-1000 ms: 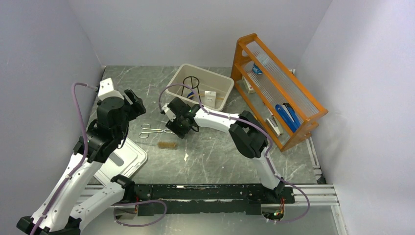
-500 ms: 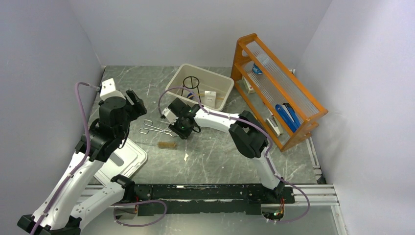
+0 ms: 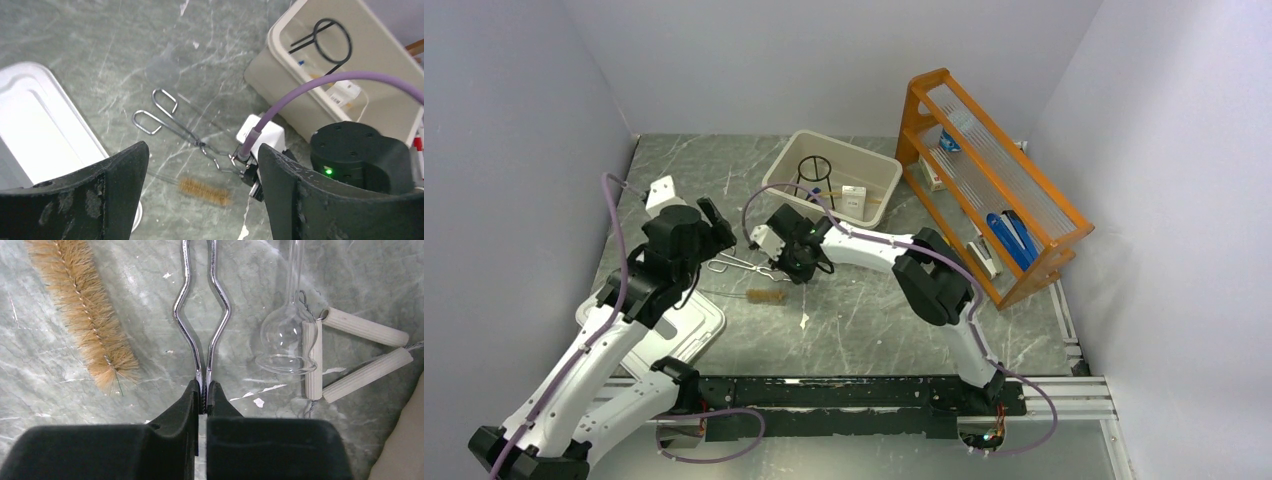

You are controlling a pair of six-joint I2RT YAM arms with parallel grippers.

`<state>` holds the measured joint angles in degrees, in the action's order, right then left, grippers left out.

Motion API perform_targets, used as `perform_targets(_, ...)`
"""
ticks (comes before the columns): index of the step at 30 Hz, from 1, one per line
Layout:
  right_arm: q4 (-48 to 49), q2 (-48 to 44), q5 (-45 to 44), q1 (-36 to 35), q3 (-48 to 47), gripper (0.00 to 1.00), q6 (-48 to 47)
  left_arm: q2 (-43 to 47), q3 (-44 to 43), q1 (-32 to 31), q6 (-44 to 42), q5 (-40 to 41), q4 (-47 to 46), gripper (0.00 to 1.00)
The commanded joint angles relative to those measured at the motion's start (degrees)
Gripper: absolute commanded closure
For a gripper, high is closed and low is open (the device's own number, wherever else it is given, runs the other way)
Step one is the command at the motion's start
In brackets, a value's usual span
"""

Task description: Organize the chemistry lab equipment

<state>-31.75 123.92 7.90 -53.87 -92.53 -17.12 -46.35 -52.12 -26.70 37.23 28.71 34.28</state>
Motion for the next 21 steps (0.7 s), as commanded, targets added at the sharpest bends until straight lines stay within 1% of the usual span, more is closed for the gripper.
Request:
perform_targets(1, -0.13, -0.88, -0.38, -0.39, 2.94, 1.0, -3.26, -0.98, 0.84, -0.03, 5.71, -0.75, 2.91, 0.15)
perform_targets(6, 0.65, -3.92, 1.53, -0.5, 4.39, 1.0, -4.05, -1.05, 0.2, -0.02, 9.43, 4.61, 5.78, 0.09)
perform_targets(8, 1.23, -5.13, 1.98, -0.44, 4.83, 1.0, -3.78, -0.51, 1.54, 0.06, 11.83, 6.8, 7.06, 0.04)
perform_targets(9, 1.7, -5.73, 2.08, -0.51, 5.16, 1.0, -3.53, -0.13, 2.56, 0.19, 13.63, 7.06, 7.55, 0.03)
perform_targets(14, 5.41, -9.68, 1.7, -0.37, 7.56, 1.0, -0.8, 0.95, 6.98, 1.09, 16.03, 4.23, 5.85, 0.03)
perform_targets(17, 8.21, -12.19, 0.65, -0.38, 9.44, 1.0, 0.9, 0.2, 8.06, 1.83, 16.54, 3.2, 5.27, 0.03)
perform_targets(21, 11.66, -16.12, 1.17, -0.28, 12.52, 1.0, 3.02, -0.48, 10.19, 2.88, 16.05, -0.16, 2.07, 0.03)
